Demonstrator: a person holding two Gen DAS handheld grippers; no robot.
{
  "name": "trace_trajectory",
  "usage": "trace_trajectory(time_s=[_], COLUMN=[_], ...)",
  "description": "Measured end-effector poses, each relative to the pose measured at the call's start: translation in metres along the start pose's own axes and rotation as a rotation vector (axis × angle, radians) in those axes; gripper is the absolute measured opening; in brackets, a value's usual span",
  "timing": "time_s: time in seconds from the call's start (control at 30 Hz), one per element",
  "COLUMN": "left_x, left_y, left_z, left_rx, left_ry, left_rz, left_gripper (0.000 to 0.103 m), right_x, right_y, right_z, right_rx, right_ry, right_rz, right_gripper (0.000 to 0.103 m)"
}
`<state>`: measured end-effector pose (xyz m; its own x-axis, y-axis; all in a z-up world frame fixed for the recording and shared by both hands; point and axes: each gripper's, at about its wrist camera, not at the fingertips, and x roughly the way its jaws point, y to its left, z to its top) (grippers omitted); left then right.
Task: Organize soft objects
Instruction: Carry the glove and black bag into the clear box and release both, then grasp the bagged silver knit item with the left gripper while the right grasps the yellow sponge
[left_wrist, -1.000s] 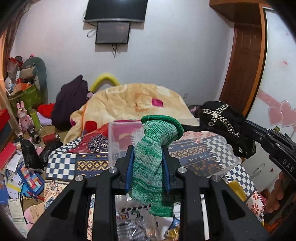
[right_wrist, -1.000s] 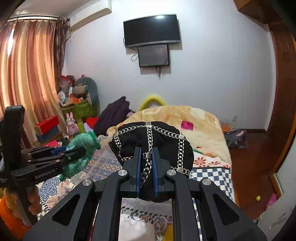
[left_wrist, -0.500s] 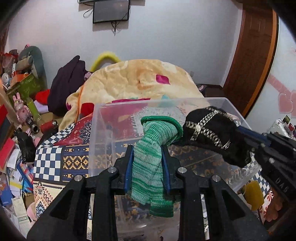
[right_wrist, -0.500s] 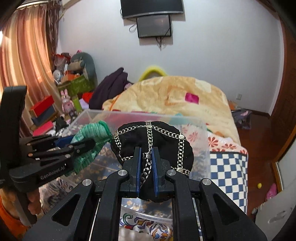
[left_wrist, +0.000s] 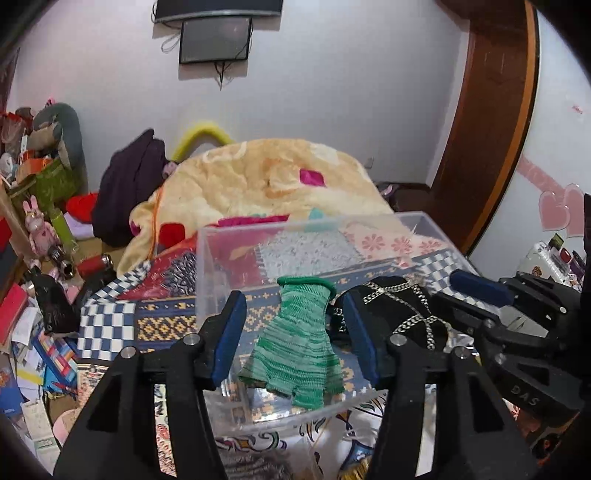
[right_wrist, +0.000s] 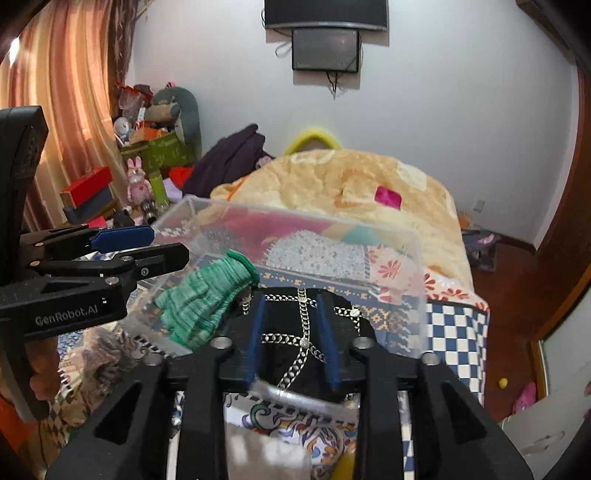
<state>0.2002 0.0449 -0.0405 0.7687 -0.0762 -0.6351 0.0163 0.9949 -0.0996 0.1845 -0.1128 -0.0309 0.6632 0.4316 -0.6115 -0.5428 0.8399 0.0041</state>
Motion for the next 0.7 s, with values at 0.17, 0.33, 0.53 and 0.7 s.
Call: trace_trajectory(time_s=[0.17, 0.33, 0.53, 0.7], left_x=[-0.036, -0.063, -0.067, -0.056], left_y=[0.002, 0.011, 0.022, 0.032], left_z=[-0.007, -0.021, -0.05, -0.074], left_rx=[0.02, 0.04, 0.044, 0.02], left_ry=[-0.071, -0.101, -0.065, 0.001], left_rz=[0.011, 0.029, 0.053, 0.04], left_gripper=[0.073, 0.087, 0.094, 0.094], right_x=[-0.034, -0.055, -0.06, -0.056], right_y=[0.0, -0.008, -0.013, -0.015], right_z=[-0.006, -0.019, -0.044, -0.064], right_rx=[-0.011, 0.013, 0.049, 0.069], right_ry=[-0.085, -0.126, -0.102, -0.051], right_rz=[-0.025, -0.043, -0.064, -0.083], right_gripper=[0.05, 0.065, 0.066, 0.066])
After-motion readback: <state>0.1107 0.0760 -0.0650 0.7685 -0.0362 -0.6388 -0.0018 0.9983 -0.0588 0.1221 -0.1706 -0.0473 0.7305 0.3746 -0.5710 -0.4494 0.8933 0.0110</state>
